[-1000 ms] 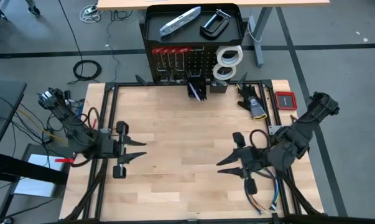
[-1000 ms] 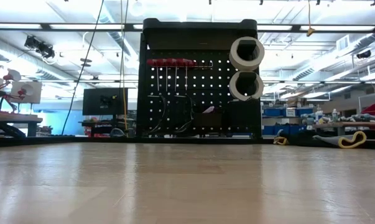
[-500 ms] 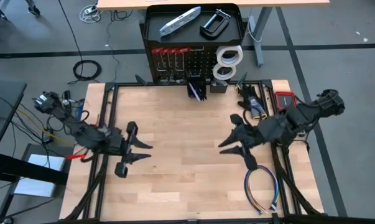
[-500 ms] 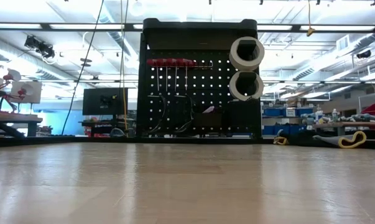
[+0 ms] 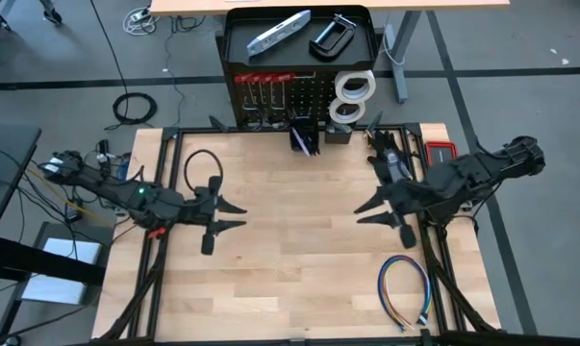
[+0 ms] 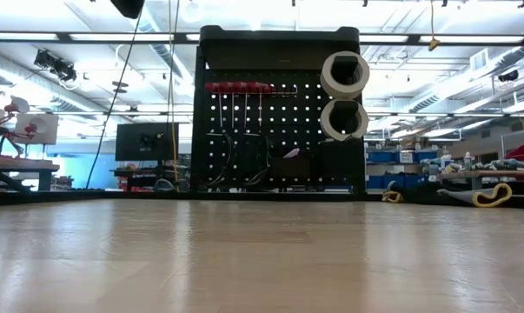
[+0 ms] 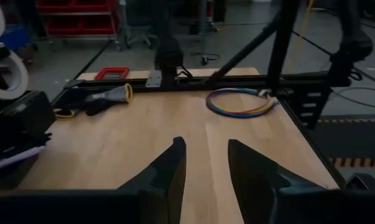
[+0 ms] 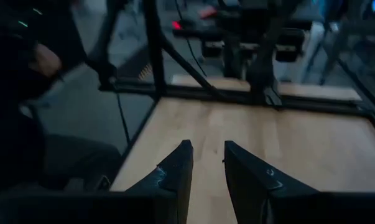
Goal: Hang tools onto peg board
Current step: Return to Home Position
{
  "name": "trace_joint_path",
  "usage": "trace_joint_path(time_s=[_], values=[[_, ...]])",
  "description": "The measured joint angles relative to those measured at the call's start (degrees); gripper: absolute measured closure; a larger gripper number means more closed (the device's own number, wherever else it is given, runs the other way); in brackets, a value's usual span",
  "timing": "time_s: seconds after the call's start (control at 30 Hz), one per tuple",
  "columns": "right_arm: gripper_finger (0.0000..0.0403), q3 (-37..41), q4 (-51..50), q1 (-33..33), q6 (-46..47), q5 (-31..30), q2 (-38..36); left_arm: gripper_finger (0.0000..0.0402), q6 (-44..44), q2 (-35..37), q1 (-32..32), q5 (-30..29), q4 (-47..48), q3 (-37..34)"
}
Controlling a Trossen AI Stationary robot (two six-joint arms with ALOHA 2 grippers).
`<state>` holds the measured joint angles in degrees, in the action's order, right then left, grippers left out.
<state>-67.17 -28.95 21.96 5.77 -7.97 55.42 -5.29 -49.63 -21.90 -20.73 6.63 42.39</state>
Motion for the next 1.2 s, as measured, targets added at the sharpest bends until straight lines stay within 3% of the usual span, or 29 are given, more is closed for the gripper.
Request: trace_joint_path(time_s=[0.27, 0.4, 0.63, 0.87, 0.97, 1.07, 1.2], values=[[0.0302, 30.54, 18.75, -0.66, 0.3, 0.18, -25.24, 0.0277, 3.92, -0.02, 2.63, 4.16, -6.79, -5.73], [0.0301, 41.18, 24.26, -0.66, -1.02, 0.11, -38.22, 0.0277, 4.69, 0.02, 6.51, 8.98, -11.57, -9.21], [0.0302, 55.03, 32.04, -0.72, -2.08, -0.64, -55.31, 0.0277, 2.09, 1.86, 13.25, 15.24, -8.06, -10.12], [0.0301, 66.15, 47.26, -0.74, 1.88, 4.85, -54.93, 0.0277, -2.11, 12.01, 13.41, 5.73, 2.49, -12.98], [0.0302, 66.83, 44.57, -0.81, 4.08, 4.24, -54.64, 0.0277, -2.82, 18.77, 12.3, 4.87, -2.36, -18.74], [0.0301, 66.83, 51.03, -3.04, 4.33, 2.46, -54.72, 0.0277, -2.04, 25.36, 11.56, 4.81, -10.51, -26.34], [0.03, 66.81, 56.38, -9.58, 0.55, 13.12, -55.13, 0.0277, 2.01, 32.09, 11.88, 3.65, -21.49, -33.5]])
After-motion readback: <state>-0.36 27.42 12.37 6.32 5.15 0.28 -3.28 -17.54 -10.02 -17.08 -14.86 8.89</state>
